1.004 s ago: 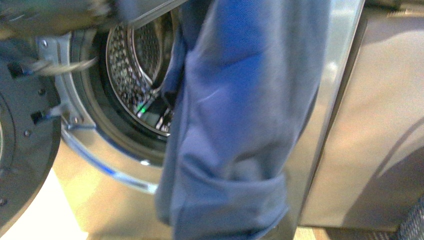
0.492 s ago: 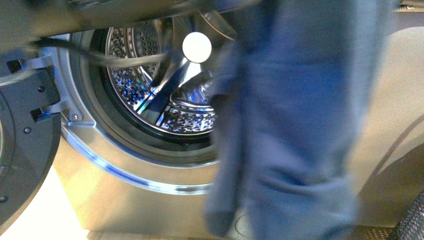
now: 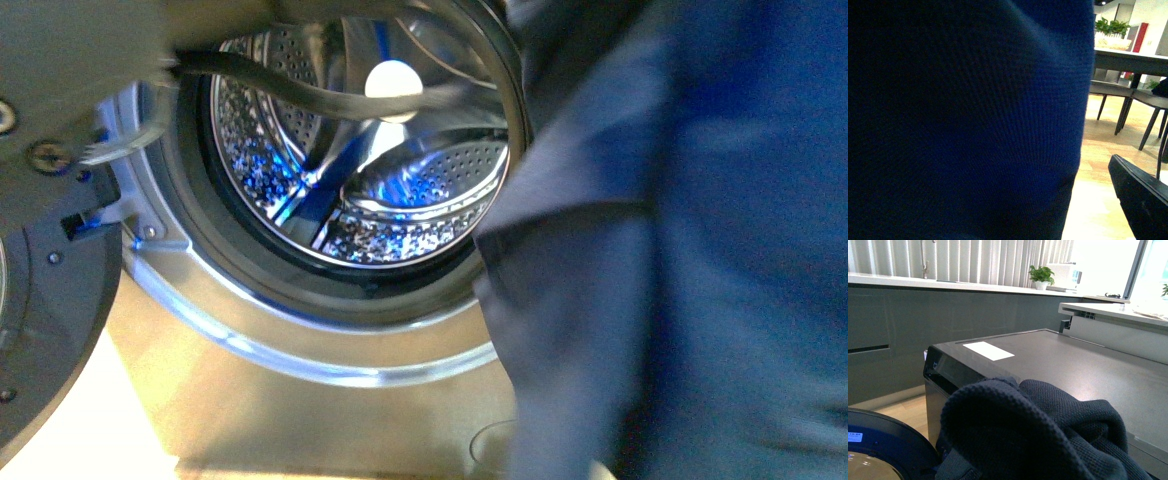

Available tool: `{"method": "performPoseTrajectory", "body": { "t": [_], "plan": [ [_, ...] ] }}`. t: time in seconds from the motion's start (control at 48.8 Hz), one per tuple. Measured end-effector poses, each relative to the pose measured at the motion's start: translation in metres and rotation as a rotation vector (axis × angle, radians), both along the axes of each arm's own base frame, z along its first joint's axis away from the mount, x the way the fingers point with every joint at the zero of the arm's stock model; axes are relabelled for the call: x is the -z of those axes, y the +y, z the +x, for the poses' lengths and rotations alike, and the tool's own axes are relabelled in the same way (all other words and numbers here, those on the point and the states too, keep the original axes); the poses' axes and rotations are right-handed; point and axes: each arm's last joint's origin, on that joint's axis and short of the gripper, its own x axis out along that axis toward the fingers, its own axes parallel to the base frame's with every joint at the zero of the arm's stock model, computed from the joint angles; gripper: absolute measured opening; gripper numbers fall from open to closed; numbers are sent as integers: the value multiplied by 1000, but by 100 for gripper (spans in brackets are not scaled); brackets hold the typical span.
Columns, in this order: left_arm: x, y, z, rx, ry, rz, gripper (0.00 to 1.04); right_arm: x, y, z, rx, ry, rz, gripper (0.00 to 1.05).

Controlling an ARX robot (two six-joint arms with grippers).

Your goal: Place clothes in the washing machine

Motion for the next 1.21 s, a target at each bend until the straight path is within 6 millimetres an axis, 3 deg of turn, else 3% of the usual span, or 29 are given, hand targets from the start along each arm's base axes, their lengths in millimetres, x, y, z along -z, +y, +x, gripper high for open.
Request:
{"method": "performPoseTrajectory", "body": {
  "t": [0.246, 0.451, 0.861, 1.209],
  "plan": [
    [-2, -32, 13, -198, -14, -28, 98, 0, 0, 0, 0, 0, 0, 3],
    [-1, -46, 27, -408, 6, -31, 98, 0, 0, 0, 2, 0, 0, 3],
    [10, -53, 35, -758, 103, 82, 98, 0, 0, 0, 3, 0, 1, 3],
    [10, -44, 33, -1028, 113, 97, 98, 0, 0, 0, 3, 0, 0, 3]
  ]
}}
